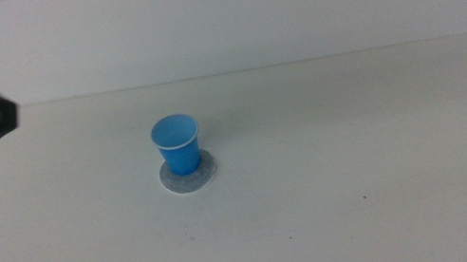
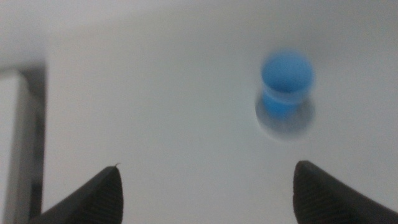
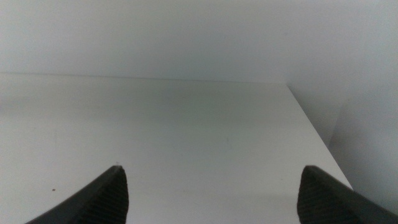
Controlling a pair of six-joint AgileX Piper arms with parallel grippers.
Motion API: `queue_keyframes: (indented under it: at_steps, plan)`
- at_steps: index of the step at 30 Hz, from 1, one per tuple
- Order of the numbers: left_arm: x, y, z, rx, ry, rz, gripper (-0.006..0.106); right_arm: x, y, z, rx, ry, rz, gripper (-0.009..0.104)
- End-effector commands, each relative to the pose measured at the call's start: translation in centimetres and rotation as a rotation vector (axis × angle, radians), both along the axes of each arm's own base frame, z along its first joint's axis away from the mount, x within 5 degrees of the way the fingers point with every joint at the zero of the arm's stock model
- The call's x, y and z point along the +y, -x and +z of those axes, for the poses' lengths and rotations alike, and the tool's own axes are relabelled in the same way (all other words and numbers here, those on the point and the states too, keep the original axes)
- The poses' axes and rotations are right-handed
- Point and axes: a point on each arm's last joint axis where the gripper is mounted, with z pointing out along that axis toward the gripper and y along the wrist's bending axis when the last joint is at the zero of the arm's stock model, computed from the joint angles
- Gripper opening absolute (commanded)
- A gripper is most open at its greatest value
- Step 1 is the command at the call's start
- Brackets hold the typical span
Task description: Place an empty cup on a cup mat.
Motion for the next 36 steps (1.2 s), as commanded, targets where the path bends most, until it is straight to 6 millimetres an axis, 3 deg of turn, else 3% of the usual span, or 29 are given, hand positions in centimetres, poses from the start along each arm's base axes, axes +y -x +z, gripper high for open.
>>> queue_keyframes:
  at_steps: [1, 6, 10, 15, 18, 22, 30, 36]
  plan:
    - [1.0, 2.4, -0.8, -0.214, 0.054, 0.024, 0.094, 0.0, 0.0, 0.0, -0.008, 0.011, 0.002, 0.093]
    - [2.5, 6.9, -7.1, -0.527, 0.175, 0.122, 0.094, 0.0, 0.0, 0.0, -0.008, 0.011, 0.002, 0.093]
    - [3.2, 10.1, -13.2, -0.585, 0.248, 0.201, 0.094, 0.0, 0.0, 0.0, -0.008, 0.011, 0.002, 0.093]
    - [3.5, 12.5, -17.4, -0.607, 0.249, 0.224, 0.094, 0.0, 0.0, 0.0, -0.008, 0.011, 0.002, 0.093]
    - [3.4, 13.4, -18.8, -0.624, 0.253, 0.217, 0.094, 0.0, 0.0, 0.0, -0.008, 0.011, 0.002, 0.093]
    - [3.2, 13.9, -19.2, -0.598, 0.276, 0.209, 0.094, 0.0, 0.0, 0.0, -0.008, 0.011, 0.002, 0.093]
    - [3.2, 13.9, -19.2, -0.599, 0.27, 0.206, 0.094, 0.0, 0.0, 0.0, -0.008, 0.011, 0.002, 0.093]
    - [3.4, 13.9, -19.2, -0.613, 0.17, 0.184, 0.094, 0.0, 0.0, 0.0, -0.008, 0.011, 0.002, 0.093]
